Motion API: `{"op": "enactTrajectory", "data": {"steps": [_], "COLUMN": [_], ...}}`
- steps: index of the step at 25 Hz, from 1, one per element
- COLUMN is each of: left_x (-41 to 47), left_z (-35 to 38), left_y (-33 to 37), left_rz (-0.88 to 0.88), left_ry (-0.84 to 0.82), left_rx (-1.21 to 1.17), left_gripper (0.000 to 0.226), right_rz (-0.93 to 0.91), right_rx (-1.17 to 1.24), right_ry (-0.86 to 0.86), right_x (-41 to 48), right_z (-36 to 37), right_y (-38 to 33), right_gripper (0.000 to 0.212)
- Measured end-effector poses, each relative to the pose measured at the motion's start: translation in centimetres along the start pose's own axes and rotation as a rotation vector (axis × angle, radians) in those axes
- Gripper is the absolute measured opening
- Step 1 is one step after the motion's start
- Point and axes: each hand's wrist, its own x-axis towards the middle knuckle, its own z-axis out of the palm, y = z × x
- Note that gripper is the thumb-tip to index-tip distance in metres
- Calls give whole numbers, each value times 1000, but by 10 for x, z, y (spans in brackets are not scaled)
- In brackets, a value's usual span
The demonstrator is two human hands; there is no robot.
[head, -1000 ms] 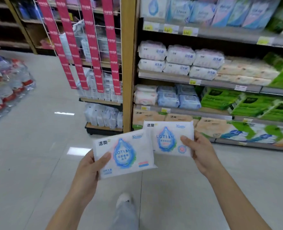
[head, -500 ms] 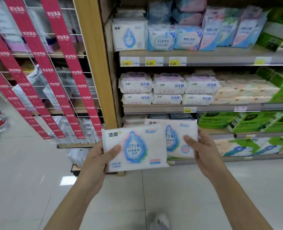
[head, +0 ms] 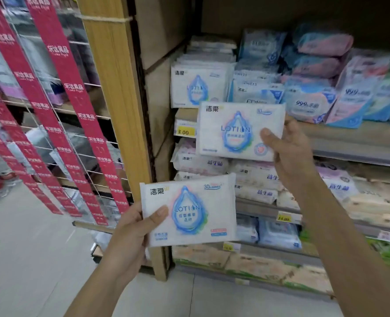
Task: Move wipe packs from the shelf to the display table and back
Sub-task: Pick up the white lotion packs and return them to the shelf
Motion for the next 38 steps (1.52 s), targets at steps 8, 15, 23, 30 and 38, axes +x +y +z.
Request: {"op": "enactTrajectory", "data": {"steps": [8, 15, 23, 30, 38], "left_x": [47, 56, 66, 84, 155], "left_z": [1, -7, -12, 16, 74], "left_y": [30, 28, 32, 50, 106], "left_rz": [54, 25, 30, 168, 503], "left_ry": [-20, -3, -33, 6, -15], "left_rx": [-1, 9, 32, -17, 20], "left_gripper": [41, 33, 42, 39, 23], "right_rz": [-144, -386, -426, -546, -199], "right_rx": [-184, -934, -1447, -1073, -417], "right_ry": [-45, 214, 362, 46, 32], "right_x": [106, 129, 139, 105, 76], "right_z": [68, 85, 92, 71, 30], "right_y": [-8, 41, 32, -1, -26], "right_gripper": [26, 38, 58, 19, 18]}}
